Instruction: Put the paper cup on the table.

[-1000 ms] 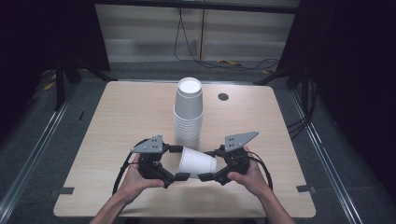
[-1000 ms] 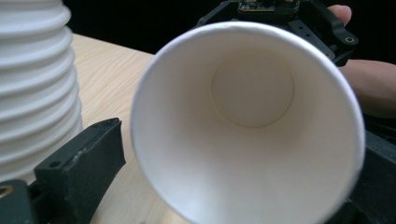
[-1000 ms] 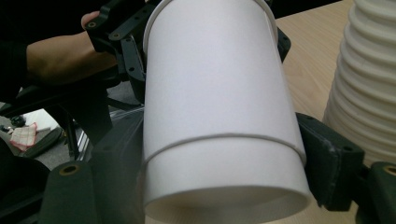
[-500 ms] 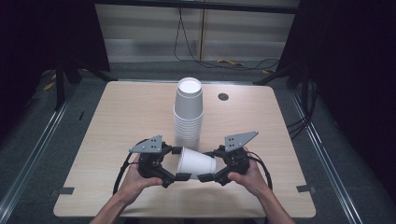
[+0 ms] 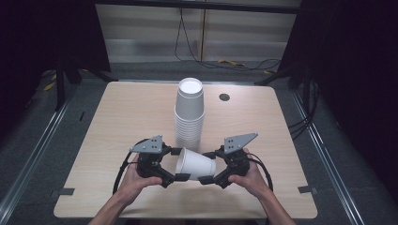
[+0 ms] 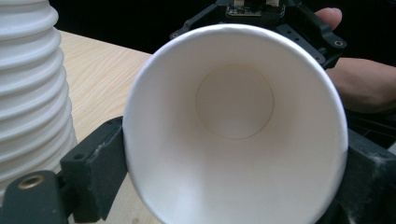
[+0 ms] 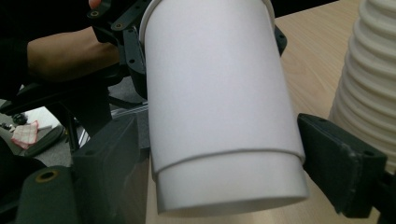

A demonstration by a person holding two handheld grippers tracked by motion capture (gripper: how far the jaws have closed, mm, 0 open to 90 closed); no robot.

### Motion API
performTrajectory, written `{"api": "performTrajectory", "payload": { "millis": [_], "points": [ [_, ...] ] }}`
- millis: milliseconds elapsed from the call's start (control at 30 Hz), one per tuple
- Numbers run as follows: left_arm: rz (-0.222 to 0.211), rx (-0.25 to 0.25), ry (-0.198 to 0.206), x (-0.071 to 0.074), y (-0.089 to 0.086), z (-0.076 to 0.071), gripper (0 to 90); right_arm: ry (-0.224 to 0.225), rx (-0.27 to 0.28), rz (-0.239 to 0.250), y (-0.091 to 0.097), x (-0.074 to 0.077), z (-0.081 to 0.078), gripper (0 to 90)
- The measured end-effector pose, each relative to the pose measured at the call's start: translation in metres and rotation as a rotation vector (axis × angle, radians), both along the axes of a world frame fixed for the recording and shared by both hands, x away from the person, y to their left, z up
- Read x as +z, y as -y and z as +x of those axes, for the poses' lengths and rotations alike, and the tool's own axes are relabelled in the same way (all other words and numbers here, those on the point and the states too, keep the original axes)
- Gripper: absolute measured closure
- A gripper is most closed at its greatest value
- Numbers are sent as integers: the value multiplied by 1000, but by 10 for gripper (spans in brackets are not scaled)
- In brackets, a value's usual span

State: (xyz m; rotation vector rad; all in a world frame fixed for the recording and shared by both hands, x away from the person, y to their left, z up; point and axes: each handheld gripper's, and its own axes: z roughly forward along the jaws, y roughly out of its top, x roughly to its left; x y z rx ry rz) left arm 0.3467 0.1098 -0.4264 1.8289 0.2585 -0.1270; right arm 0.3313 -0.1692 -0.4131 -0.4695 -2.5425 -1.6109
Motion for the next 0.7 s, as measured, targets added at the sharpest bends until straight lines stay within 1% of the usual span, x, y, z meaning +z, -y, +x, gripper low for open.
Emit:
{"api": "performTrajectory", "payload": {
  "millis": [33,133,200,267,300,333,367,400,467,533,567,600,633,700],
  "points": [
    [-5,-13,-7,0,0,1,109,1,-5,1,1,0,0,144],
    [9,-8,-8,1,-1,1,109,4,-22,4,4,0,0,144],
    [23,6,-9,1,-3,2,108,4,-31,9,6,1,0,146],
    [18,18,-25,1,-5,3,107,5,-39,17,7,0,0,144],
    [26,30,-27,1,-5,2,108,7,-45,19,7,0,0,140],
    [30,30,-24,2,-6,2,107,11,-53,18,8,0,0,134],
    [50,34,-17,2,-6,2,108,14,-60,18,8,0,1,134],
    [59,36,-13,2,-7,3,108,17,-68,23,10,0,1,134],
    [64,42,-18,2,-7,3,108,27,-99,41,13,0,1,134],
    [73,54,-11,2,-8,3,107,31,-127,46,16,1,1,134],
    [73,54,-17,2,-9,3,107,35,-135,54,18,1,1,133],
    [81,54,-14,2,-9,3,107,39,-138,58,19,1,1,134],
    [90,59,-10,3,-10,3,107,43,-145,55,19,1,1,134],
    [97,63,-14,2,-11,4,106,55,-170,51,20,2,0,134]
  ]
}}
